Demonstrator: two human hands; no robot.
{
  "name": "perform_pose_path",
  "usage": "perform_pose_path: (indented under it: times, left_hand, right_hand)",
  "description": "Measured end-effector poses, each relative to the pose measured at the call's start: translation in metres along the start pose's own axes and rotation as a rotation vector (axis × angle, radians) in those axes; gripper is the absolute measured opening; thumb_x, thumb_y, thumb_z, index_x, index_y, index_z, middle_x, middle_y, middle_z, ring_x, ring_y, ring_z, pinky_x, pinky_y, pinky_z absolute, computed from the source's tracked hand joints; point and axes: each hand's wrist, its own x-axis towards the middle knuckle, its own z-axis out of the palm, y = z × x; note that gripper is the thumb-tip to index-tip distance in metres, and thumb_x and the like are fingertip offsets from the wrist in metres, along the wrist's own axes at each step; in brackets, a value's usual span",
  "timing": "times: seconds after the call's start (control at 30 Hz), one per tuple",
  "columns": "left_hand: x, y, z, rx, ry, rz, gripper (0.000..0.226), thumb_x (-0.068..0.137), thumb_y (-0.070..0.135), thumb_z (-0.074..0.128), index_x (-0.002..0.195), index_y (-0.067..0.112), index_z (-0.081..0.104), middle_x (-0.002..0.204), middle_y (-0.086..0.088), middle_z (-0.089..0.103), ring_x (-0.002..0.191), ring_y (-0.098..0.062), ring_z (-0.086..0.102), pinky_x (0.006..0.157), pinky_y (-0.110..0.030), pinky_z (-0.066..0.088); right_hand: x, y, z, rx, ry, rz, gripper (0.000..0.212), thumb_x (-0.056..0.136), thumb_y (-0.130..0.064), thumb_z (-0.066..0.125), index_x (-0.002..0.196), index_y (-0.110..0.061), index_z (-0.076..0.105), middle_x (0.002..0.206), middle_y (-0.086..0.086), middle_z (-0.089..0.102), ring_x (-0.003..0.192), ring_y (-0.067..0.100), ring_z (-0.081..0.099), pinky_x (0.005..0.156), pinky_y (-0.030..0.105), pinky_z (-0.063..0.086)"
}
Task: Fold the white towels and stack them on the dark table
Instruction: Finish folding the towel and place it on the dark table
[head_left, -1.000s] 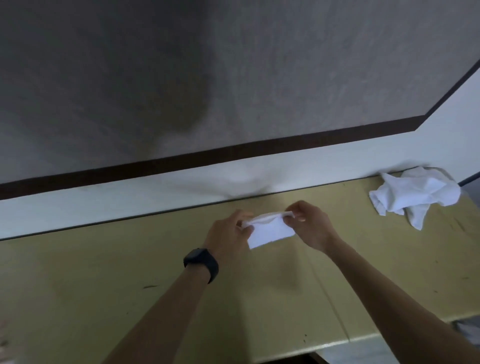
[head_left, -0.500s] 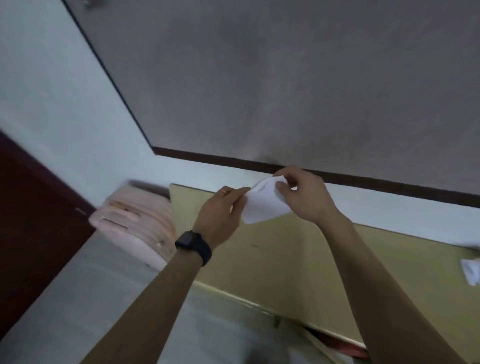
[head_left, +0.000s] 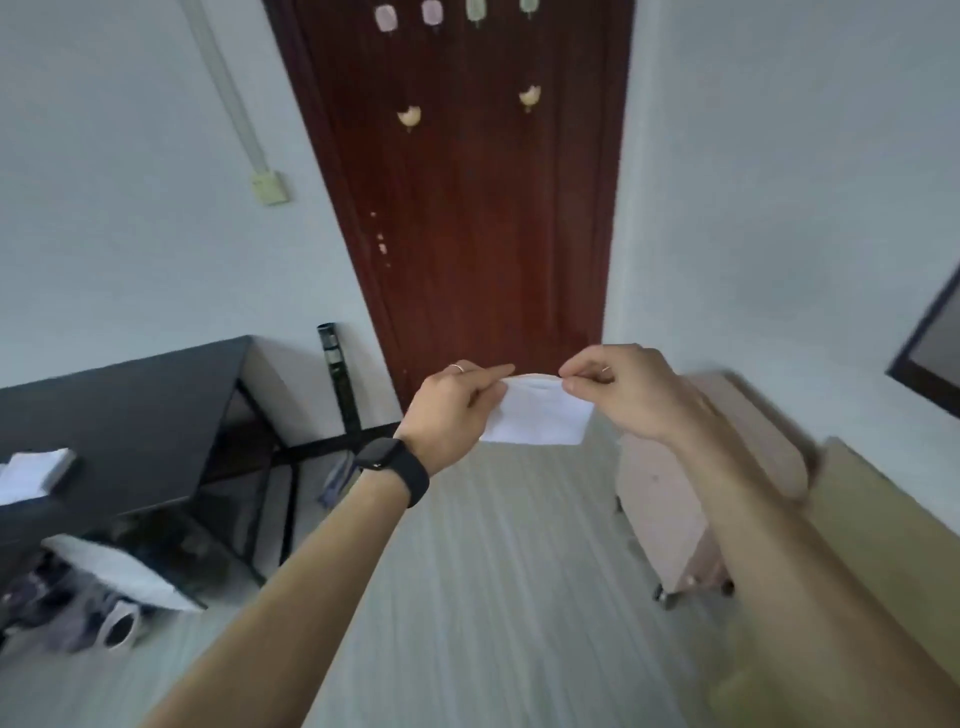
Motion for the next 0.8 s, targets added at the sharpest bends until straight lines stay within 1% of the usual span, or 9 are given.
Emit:
perform_pose_path:
  times: [0.07,0.13,0.2,0.3,0.37,0.47,0.6,0.73,0.8]
  left_hand:
    - [-0.015,-0.057,-0.058,0.046,0.056,-0.099,0.029,0.099,0.029,0.053,0.125,0.034,0.066,0.103,0.009,0.063,0.096,-0.009,0.059,0.086,-0.017,0.042]
    - [-0.033,-0.102,-0.109,0.086,0.09,-0.181,0.029,0.098,0.03,0.053,0.123,0.034,0.067,0.105,0.007,0.067,0.095,-0.01,0.06,0.086,-0.019,0.043]
    - [-0.053,-0.145,-0.156,0.119,0.136,-0.254,0.028,0.098,0.031,0.053,0.121,0.035,0.068,0.101,0.008,0.067,0.093,-0.01,0.06,0.082,-0.017,0.043]
    - [-0.076,-0.199,-0.213,0.163,0.211,-0.341,0.026,0.098,0.031,0.053,0.118,0.036,0.07,0.097,0.008,0.065,0.09,-0.007,0.058,0.076,-0.006,0.036]
    - [-0.092,-0.234,-0.246,0.189,0.258,-0.396,0.026,0.097,0.032,0.053,0.116,0.038,0.07,0.097,0.009,0.064,0.089,-0.004,0.057,0.074,-0.001,0.033]
    - [-0.114,-0.285,-0.288,0.217,0.303,-0.466,0.025,0.097,0.033,0.054,0.116,0.038,0.07,0.096,0.01,0.063,0.09,-0.004,0.057,0.077,-0.003,0.035]
    - [-0.134,-0.353,-0.332,0.198,0.359,-0.578,0.025,0.097,0.033,0.056,0.118,0.036,0.07,0.098,0.008,0.064,0.092,-0.006,0.059,0.086,-0.019,0.045]
    - [-0.136,-0.43,-0.376,0.161,0.4,-0.66,0.025,0.098,0.03,0.057,0.119,0.034,0.07,0.105,0.009,0.065,0.097,-0.005,0.059,0.089,-0.017,0.043]
    - [-0.138,-0.462,-0.393,0.155,0.412,-0.688,0.026,0.098,0.029,0.056,0.12,0.033,0.07,0.101,0.012,0.064,0.097,-0.001,0.057,0.088,-0.013,0.042]
  right_hand:
    - [0.042,-0.05,0.059,-0.031,-0.094,-0.123,0.018,0.089,-0.024,0.07,0.107,-0.024,0.074,0.094,-0.01,0.068,0.083,-0.004,0.062,0.071,0.0,0.038]
    - [0.071,-0.095,0.114,-0.074,-0.168,-0.254,0.022,0.091,-0.026,0.068,0.113,-0.024,0.071,0.096,-0.01,0.065,0.08,-0.006,0.058,0.072,0.003,0.038]
    - [0.094,-0.14,0.17,-0.102,-0.26,-0.363,0.027,0.092,-0.027,0.066,0.119,-0.025,0.068,0.099,-0.01,0.064,0.078,-0.001,0.056,0.074,0.012,0.04]
    - [0.12,-0.196,0.246,-0.056,-0.371,-0.466,0.028,0.089,-0.036,0.067,0.115,-0.028,0.067,0.101,-0.011,0.067,0.086,0.006,0.06,0.076,0.024,0.046]
    - [0.138,-0.23,0.295,-0.048,-0.419,-0.551,0.027,0.087,-0.041,0.068,0.11,-0.028,0.066,0.094,-0.012,0.066,0.087,0.011,0.061,0.071,0.029,0.046]
    - [0.163,-0.274,0.36,-0.084,-0.419,-0.67,0.024,0.096,-0.033,0.06,0.117,-0.024,0.066,0.099,-0.007,0.065,0.095,0.016,0.06,0.072,0.03,0.041]
    - [0.202,-0.316,0.432,-0.066,-0.441,-0.735,0.03,0.102,-0.034,0.048,0.128,-0.024,0.061,0.119,-0.004,0.065,0.109,0.018,0.057,0.087,0.035,0.047]
    - [0.253,-0.365,0.506,-0.023,-0.483,-0.761,0.033,0.104,-0.037,0.042,0.13,-0.025,0.059,0.122,-0.005,0.064,0.113,0.016,0.058,0.093,0.035,0.046]
    - [0.273,-0.387,0.538,-0.013,-0.52,-0.781,0.034,0.104,-0.039,0.039,0.128,-0.026,0.06,0.118,-0.005,0.065,0.111,0.017,0.059,0.092,0.037,0.047]
